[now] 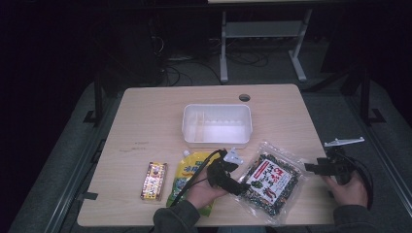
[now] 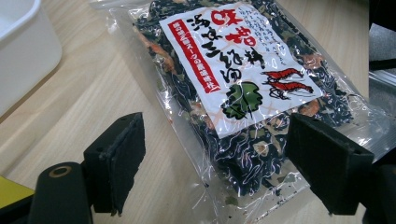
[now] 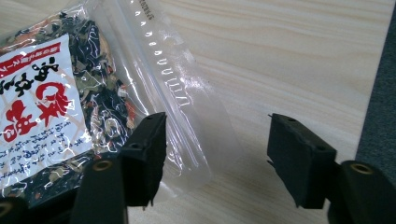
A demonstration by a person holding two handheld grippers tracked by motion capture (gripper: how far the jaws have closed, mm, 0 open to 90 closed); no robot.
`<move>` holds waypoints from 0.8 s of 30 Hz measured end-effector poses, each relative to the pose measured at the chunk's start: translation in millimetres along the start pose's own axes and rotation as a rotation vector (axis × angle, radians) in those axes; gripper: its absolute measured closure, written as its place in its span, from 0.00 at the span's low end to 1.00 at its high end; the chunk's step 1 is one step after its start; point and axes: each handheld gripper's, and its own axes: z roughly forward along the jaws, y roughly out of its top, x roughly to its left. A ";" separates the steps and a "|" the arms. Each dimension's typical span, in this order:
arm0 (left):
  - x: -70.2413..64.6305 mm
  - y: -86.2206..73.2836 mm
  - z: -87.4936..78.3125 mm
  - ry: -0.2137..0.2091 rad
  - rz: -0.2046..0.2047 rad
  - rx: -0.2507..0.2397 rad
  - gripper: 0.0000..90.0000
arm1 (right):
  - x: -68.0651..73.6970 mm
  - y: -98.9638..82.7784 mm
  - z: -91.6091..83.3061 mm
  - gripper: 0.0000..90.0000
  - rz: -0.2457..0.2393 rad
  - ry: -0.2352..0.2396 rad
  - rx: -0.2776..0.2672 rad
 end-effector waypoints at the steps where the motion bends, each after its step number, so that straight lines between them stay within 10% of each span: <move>1: 0.4 -0.1 0.7 0.001 0.004 0.007 0.22 | -1.1 -0.7 1.4 0.44 0.007 0.004 0.004; 24: 5.5 0.6 12.9 -0.009 -0.014 0.038 0.22 | -2.6 -1.8 2.7 0.88 -0.012 0.049 0.019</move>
